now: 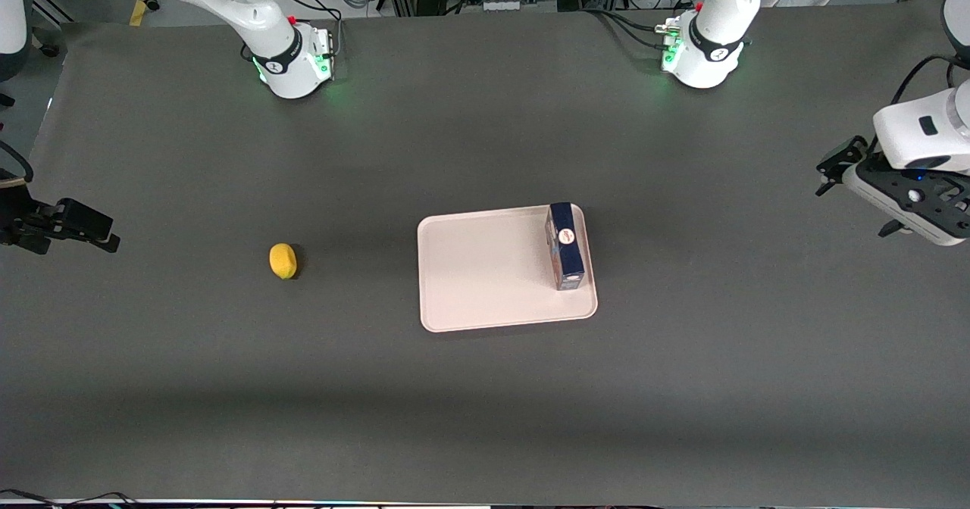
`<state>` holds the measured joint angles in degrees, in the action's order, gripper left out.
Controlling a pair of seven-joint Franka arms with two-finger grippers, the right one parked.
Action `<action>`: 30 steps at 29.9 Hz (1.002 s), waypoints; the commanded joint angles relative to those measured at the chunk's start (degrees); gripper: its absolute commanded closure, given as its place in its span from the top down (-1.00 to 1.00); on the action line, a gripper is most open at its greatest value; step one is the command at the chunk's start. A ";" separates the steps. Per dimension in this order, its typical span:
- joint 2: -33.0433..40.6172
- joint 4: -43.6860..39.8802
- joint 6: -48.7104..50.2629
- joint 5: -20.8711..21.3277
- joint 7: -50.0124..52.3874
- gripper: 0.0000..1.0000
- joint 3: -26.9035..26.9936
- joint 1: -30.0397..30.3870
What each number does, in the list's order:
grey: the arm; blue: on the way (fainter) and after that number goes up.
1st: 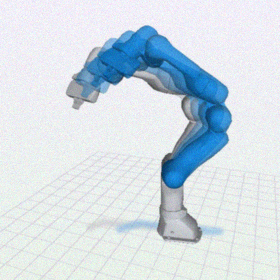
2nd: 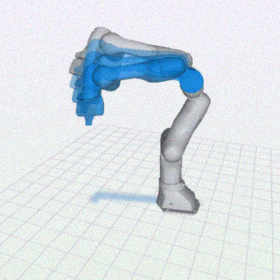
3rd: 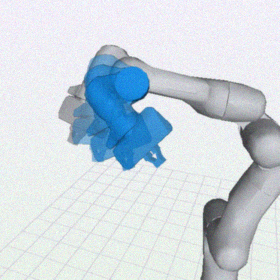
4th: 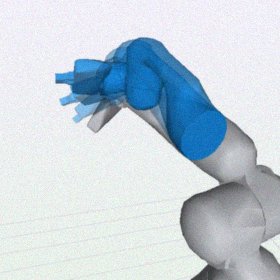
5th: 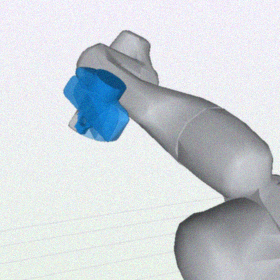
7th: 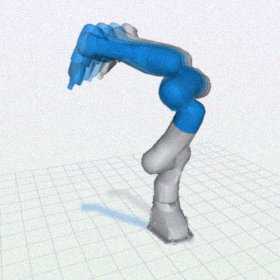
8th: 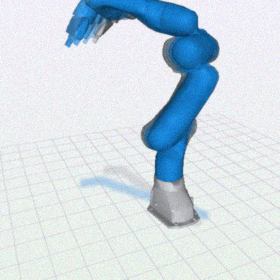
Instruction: Place cookie box on tray
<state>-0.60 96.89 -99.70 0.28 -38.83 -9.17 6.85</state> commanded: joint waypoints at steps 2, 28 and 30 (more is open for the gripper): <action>0.25 -0.64 1.35 -1.07 17.28 1.00 0.65 -1.14; -0.63 -2.40 2.85 1.56 37.86 1.00 1.26 -0.79; -0.63 -2.40 2.93 1.65 37.77 1.00 1.26 -0.79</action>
<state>-0.64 96.12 -98.50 0.59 -2.20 -8.00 6.46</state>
